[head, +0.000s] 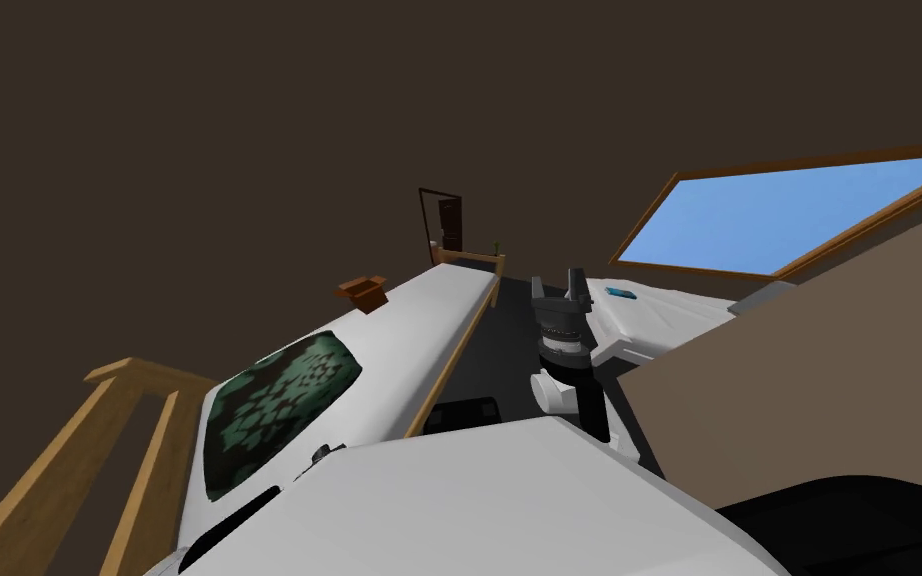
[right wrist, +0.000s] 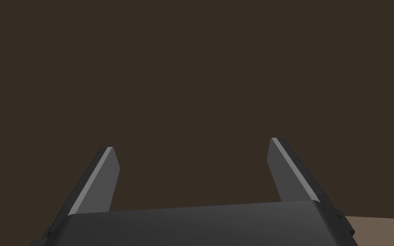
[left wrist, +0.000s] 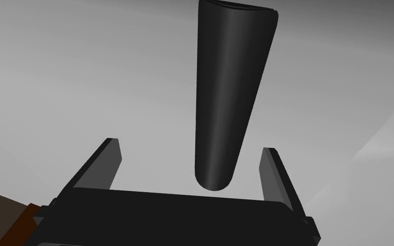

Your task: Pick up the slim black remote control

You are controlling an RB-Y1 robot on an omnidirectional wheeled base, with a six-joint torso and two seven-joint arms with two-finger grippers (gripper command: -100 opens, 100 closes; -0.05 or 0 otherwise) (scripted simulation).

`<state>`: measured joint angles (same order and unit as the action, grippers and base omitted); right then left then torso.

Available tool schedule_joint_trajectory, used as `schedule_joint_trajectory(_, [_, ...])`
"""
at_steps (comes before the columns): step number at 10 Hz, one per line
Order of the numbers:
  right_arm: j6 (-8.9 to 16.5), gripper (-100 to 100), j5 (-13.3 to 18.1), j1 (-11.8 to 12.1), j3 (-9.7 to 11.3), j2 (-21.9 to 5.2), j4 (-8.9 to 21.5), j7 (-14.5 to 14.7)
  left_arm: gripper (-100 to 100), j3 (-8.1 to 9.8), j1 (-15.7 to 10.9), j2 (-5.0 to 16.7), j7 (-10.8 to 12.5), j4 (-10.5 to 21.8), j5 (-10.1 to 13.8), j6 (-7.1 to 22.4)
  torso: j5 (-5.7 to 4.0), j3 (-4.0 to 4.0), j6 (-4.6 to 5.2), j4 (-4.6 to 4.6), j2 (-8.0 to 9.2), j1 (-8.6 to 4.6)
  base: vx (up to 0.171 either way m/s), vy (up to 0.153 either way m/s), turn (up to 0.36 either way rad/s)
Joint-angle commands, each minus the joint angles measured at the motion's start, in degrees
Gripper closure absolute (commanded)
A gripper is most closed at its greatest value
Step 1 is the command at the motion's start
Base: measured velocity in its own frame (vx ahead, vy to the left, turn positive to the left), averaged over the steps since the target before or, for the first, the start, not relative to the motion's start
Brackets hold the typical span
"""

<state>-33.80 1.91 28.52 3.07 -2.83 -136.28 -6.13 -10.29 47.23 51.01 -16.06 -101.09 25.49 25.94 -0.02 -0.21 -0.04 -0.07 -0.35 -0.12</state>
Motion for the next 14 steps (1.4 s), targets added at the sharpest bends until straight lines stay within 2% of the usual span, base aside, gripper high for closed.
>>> schedule_joint_trajectory(1, [0.0, 0, 0.0, 0.0, 0.0, 0.0, 0.0, 0.0, -100, -1.72, 1.0, 1.9, 0.6, 1.7, 0.8, 2.0, 0.0, 0.0, 0.0, 0.0, 0.0, 0.0, 0.095, -0.014, -0.234])
schedule_joint_trajectory(4, [0.0, 0, 0.0, 0.0, 0.0, 0.0, 0.0, 0.0, -100, -3.57, 1.6, 4.6, 1.1, 3.6, 2.2, 4.4, -0.01, -0.02, -0.01, -0.01, -0.03, 0.01, 0.084, -0.009, -0.112])
schedule_joint_trajectory(5, [0.0, 0, 0.0, 0.0, 0.0, 0.0, 0.0, 0.0, -100, -2.82, 2.0, 4.2, 1.0, 2.6, 1.9, 3.6, -0.01, 0.01, 0.0, 0.0, 0.02, -0.01, 0.029, -0.004, -0.027])
schedule_joint_trajectory(6, [0.0, 0, 0.0, 0.0, 0.0, 0.0, 0.0, 0.0, 0, -2.9, 2.0, 4.3, 1.1, 2.7, 1.9, 3.7, 0.0, 0.08, -0.03, 0.03, 0.15, 0.0, 0.006, 0.0, 0.005])
schedule_joint_trajectory(7, [0.0, 0, 0.0, 0.0, 0.0, 0.0, 0.0, 0.0, -100, -4.44, 0.9, 5.1, 2.6, 5.0, 3.4, 2.3, 0.0, 0.14, -0.03, 0.05, 0.24, 0.01, -0.046, -0.019, -0.256])
schedule_joint_trajectory(8, [0.0, 0, 0.0, 0.0, 0.0, 0.0, 0.0, 0.0, -100, -6.0, -0.2, 5.9, 4.0, 6.9, 4.9, 0.8, 0.0, 0.23, 0.03, 0.09, 0.41, -0.03, -0.124, -0.036, -0.334])
schedule_joint_trajectory(9, [0.0, 0, 0.0, 0.0, 0.0, 0.0, 0.0, 0.0, -100, -6.0, -0.2, 5.9, 4.0, 7.2, 4.9, 0.8, -0.02, 0.37, 0.02, 0.14, 0.66, -0.09, -0.108, -0.037, -0.159])
schedule_joint_trajectory(11, [0.0, 0, 0.0, 0.0, 0.0, 0.0, 0.0, 0.0, -100, -9.11, -2.5, 7.5, 7.0, 11.3, 7.8, -2.1, -0.02, 0.4, 0.0, 0.16, 0.69, -0.1, -0.098, -0.043, -0.259])
schedule_joint_trajectory(12, [0.0, 0, 0.0, 0.0, 0.0, 0.0, 0.0, 0.0, -100, -9.11, -2.5, 7.5, 7.0, 11.8, 7.8, -2.1, -0.03, 0.41, 0.01, 0.16, 0.7, -0.13, -0.09, -0.038, -0.16])
schedule_joint_trajectory(14, [0.0, 0, 0.0, 0.0, 0.0, 0.0, 0.0, 0.0, -100, -12.22, -4.7, 9.1, 9.9, 15.4, 10.8, -5.0, -0.02, 0.42, 0.0, 0.16, 0.72, -0.06, -0.115, -0.042, -0.294])
